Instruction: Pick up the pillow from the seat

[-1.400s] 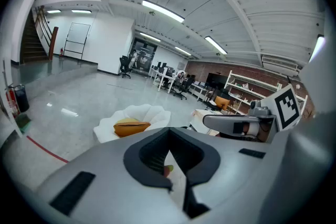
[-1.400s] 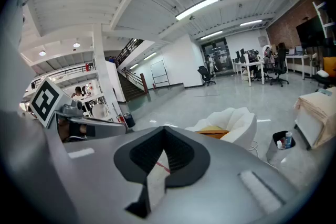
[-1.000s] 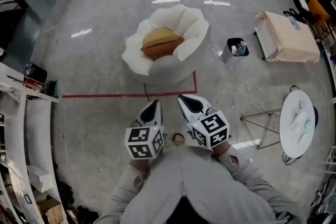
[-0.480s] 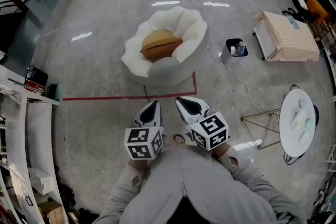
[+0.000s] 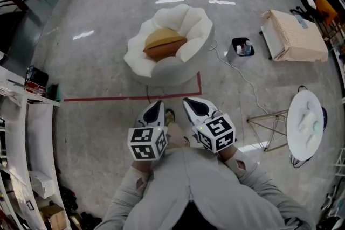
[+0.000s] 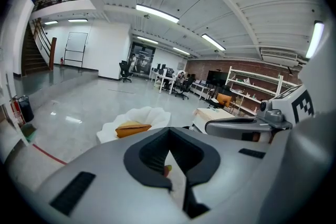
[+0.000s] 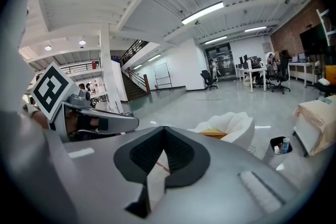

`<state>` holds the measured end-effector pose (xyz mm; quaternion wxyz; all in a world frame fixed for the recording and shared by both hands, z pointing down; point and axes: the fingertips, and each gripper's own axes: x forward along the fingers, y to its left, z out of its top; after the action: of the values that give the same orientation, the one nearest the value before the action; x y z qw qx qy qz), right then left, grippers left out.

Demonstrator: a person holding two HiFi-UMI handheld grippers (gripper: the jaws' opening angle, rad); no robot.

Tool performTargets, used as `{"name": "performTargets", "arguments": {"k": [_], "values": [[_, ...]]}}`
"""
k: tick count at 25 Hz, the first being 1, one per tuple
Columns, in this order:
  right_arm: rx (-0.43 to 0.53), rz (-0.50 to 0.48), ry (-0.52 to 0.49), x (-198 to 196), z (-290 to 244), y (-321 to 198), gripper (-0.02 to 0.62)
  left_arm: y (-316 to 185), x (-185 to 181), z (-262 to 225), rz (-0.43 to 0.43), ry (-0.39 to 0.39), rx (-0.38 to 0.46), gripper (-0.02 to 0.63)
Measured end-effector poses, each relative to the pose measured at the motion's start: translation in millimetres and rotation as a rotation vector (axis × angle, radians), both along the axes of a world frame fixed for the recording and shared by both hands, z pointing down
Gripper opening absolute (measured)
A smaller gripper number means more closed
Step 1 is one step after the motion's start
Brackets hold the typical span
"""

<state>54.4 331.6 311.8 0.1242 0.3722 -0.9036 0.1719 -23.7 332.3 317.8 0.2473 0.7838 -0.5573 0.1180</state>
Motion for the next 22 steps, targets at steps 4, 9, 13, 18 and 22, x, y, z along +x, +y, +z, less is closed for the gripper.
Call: {"name": "performTargets", "arguments": {"k": [4,9,13,18,22], "values": [[-0.003,0.011,0.003,2,1,-9,-0.002,-10,-2,4,-0.008,-0.006,-0.005,0.005],[-0.024,0.005,-0.003,-3,3,-28,-0.002,-27,-7,4,-0.014,0.023,-0.007,0.005],[-0.048,-0.003,-0.014,-13,7,-48,-0.002,-47,-18,7,-0.030,0.049,-0.013,0.005],[-0.067,-0.003,-0.019,-23,11,-77,-0.002,-77,-30,9,-0.032,0.044,-0.023,0.005],[-0.084,-0.004,-0.017,-34,15,-103,-0.002,-105,-42,13,-0.026,0.042,-0.036,0.005]]}}
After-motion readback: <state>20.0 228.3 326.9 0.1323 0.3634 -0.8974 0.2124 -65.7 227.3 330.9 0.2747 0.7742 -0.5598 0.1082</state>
